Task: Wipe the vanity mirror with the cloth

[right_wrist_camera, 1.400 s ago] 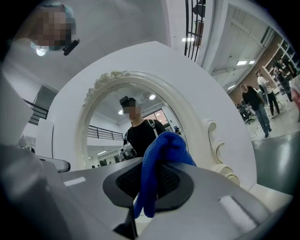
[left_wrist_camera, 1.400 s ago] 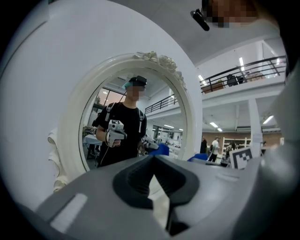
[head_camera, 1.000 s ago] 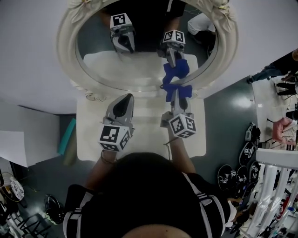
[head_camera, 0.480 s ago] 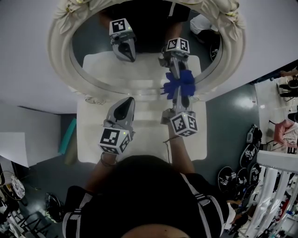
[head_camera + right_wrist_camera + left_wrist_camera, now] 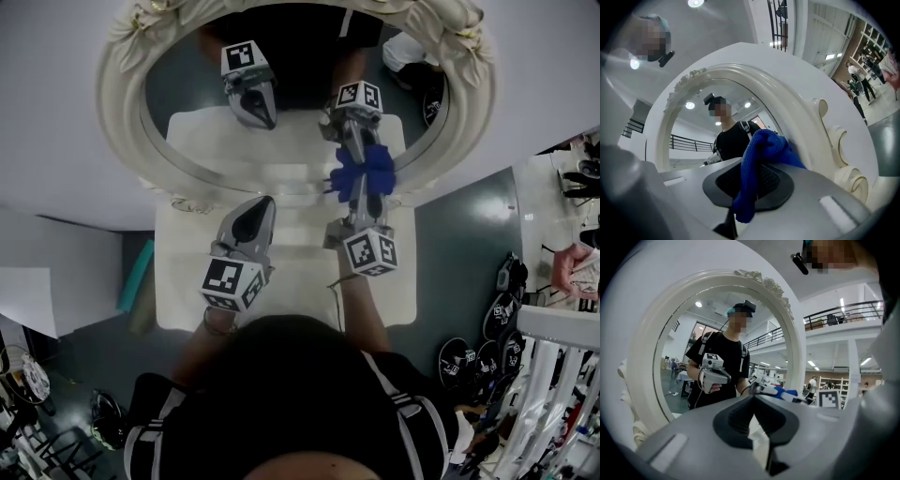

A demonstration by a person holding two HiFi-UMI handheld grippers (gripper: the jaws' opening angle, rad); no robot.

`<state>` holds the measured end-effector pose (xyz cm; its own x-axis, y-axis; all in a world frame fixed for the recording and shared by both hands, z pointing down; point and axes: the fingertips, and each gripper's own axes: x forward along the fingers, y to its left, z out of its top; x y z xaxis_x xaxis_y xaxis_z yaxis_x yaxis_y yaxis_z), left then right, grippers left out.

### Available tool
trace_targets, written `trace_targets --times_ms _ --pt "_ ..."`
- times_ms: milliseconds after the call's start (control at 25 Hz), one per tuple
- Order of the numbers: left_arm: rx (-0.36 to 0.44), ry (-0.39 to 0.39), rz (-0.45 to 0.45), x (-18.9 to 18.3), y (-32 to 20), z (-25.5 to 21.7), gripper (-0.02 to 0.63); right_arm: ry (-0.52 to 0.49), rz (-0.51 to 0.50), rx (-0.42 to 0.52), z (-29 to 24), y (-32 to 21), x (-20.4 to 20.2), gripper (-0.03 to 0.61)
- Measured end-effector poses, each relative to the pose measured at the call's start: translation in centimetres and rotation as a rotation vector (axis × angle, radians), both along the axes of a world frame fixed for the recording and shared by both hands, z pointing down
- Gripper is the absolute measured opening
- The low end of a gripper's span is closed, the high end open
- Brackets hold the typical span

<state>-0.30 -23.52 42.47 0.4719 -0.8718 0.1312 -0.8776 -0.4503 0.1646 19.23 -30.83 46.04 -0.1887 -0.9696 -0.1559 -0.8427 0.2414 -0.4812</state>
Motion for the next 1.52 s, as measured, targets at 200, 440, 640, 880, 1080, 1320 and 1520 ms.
trace_targets --times_ms 200,440,640,880,1080,1320,1520 --pt "0.002 0.011 0.007 -0.1 0.3 -0.1 0.011 0.004 -0.009 0.041 -2.1 0.0 0.4 0.04" --pt "0.008 0.035 0.025 -0.8 1.3 -0.8 0.009 0.014 -0.022 0.088 -4.7 0.8 0.0 0.04" --pt "0.04 0.001 0.034 -0.3 1.0 -2.2 0.009 0.036 -0.03 0.119 -8.6 0.2 1.0 0.04" --pt "0.053 0.016 0.03 -0.6 1.7 -3.1 0.009 0.057 -0.063 0.172 -14.4 0.2 0.7 0.038" --pt "0.068 0.024 0.029 -1.1 2.3 -4.1 0.009 0.086 -0.077 0.21 -18.2 0.2 -0.2 0.038" --pt "0.071 0.027 0.016 -1.6 2.8 -3.6 0.009 0.1 -0.08 0.233 -20.4 0.0 -0.7 0.038" --pt "0.063 0.027 0.009 -2.6 3.3 -4.0 0.011 0.122 -0.103 0.263 -24.0 0.0 -2.0 0.038"
